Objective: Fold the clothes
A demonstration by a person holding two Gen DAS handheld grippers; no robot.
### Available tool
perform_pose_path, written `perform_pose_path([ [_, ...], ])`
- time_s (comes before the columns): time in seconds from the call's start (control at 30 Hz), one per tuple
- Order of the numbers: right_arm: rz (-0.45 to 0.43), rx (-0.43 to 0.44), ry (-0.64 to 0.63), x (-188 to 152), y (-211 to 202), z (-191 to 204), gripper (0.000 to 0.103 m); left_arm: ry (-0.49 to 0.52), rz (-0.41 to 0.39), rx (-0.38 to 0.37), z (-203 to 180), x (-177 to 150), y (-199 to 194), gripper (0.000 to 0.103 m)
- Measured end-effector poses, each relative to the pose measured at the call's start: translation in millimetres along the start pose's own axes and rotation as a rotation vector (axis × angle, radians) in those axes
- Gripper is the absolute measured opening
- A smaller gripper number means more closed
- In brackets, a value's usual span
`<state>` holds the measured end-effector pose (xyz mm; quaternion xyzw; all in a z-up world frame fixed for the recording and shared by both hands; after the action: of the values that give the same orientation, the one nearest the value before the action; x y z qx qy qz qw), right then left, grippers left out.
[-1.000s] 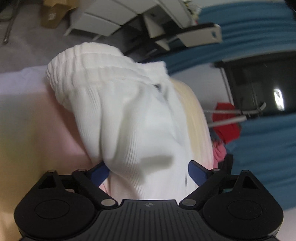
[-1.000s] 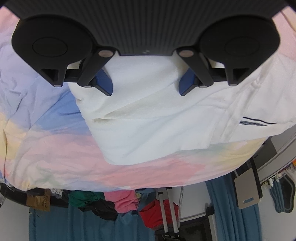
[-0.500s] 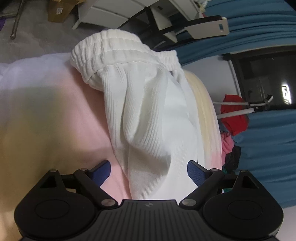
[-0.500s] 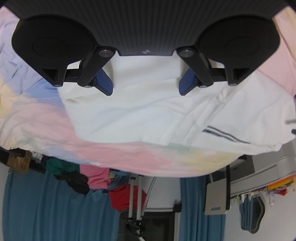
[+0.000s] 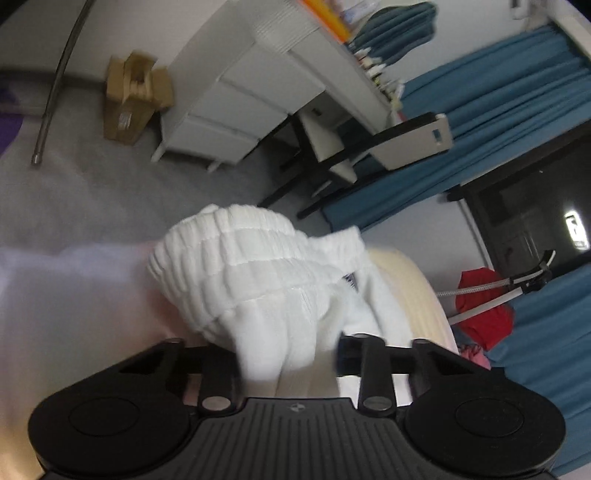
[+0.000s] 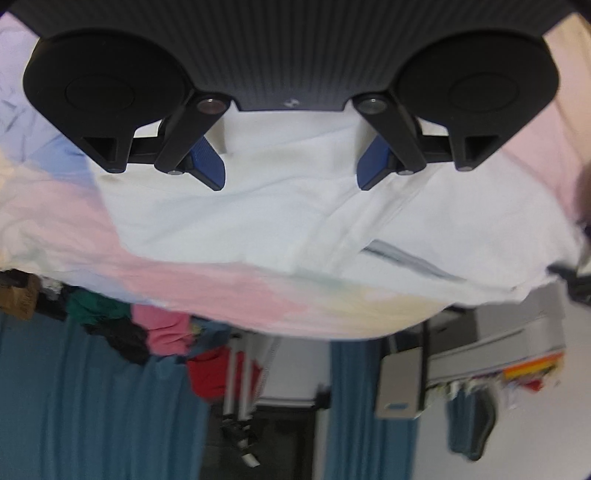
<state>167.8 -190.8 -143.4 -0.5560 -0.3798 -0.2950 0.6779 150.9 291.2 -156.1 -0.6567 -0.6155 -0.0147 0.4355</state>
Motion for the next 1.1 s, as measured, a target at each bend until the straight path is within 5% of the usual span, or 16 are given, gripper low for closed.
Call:
perform_pose_path([
  [0.07, 0.079, 0.012, -0.008, -15.3, 12.8, 3.4, 0.079, 0.144, -0.064, 0.032, -28.2, 2.9, -9.4, 0.022],
  [0.3, 0.067, 0.044, 0.135, -2.8, 13.8, -19.0, 0.079, 0.587, -0.349, 0.081, -140.4, -22.4, -70.8, 0.020],
  [0.6, -0.023, 0.011, 0.532, 19.9, -19.9, -105.8, 0.080, 0.802, -0.522, -0.105, -315.6, -124.0, -143.9, 0.017],
  [0.9, -0.208, -0.033, 0.930, 21.2, -55.3, -220.3, 0.081, 1.016, -0.540, -0.318, -457.2, -300.6, -149.5, 0.014],
  [1.1, -0.318, -0.084, 1.116, 8.1, -67.5, -279.2, 0.082, 1.301, -0.359, -0.376, -458.5, -441.9, -98.3, 0.015],
])
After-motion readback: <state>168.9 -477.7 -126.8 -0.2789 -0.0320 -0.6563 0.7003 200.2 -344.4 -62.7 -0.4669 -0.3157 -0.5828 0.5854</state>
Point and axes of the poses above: each gripper's, at about its wrist camera, not at the fingertips, and y roughly the way its jaws point, z to its left, x to its top, the point moved 9 cm from there along y, roughly the way its jaws point, and after that the axes turned 9 degrees about y, right-handed, at the moved point
